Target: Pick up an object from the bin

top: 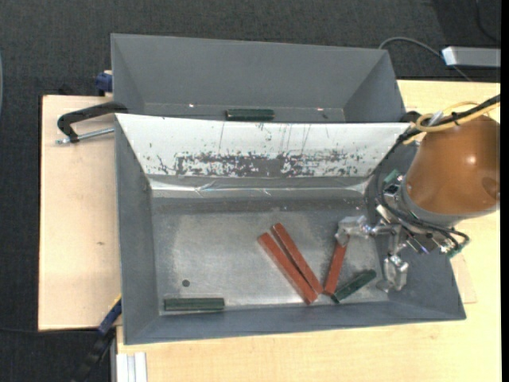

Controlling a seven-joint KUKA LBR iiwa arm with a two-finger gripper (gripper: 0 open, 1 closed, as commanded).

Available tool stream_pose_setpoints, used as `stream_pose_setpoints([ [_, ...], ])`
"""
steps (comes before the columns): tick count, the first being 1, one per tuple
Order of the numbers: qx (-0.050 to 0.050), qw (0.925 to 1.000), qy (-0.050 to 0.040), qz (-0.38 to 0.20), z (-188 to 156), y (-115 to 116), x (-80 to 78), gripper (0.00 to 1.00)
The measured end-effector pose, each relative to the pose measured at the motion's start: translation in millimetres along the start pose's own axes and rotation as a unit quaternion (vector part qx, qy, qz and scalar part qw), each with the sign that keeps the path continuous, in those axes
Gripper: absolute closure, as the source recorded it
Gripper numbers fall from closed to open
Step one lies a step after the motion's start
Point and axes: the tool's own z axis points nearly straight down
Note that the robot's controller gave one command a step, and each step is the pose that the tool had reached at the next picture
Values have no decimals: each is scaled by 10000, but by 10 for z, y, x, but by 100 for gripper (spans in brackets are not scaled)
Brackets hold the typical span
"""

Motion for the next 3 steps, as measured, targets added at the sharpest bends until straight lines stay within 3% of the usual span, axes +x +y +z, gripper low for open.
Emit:
stream_pose_setpoints([
  [1, -4, 9858, 8, -1680, 487, 131, -68, 0],
  [2, -3, 9736, 2, -2283, 613, 112, -130, 100],
  [3, -3, 9736, 2, -2285, 613, 112, -130, 100],
])
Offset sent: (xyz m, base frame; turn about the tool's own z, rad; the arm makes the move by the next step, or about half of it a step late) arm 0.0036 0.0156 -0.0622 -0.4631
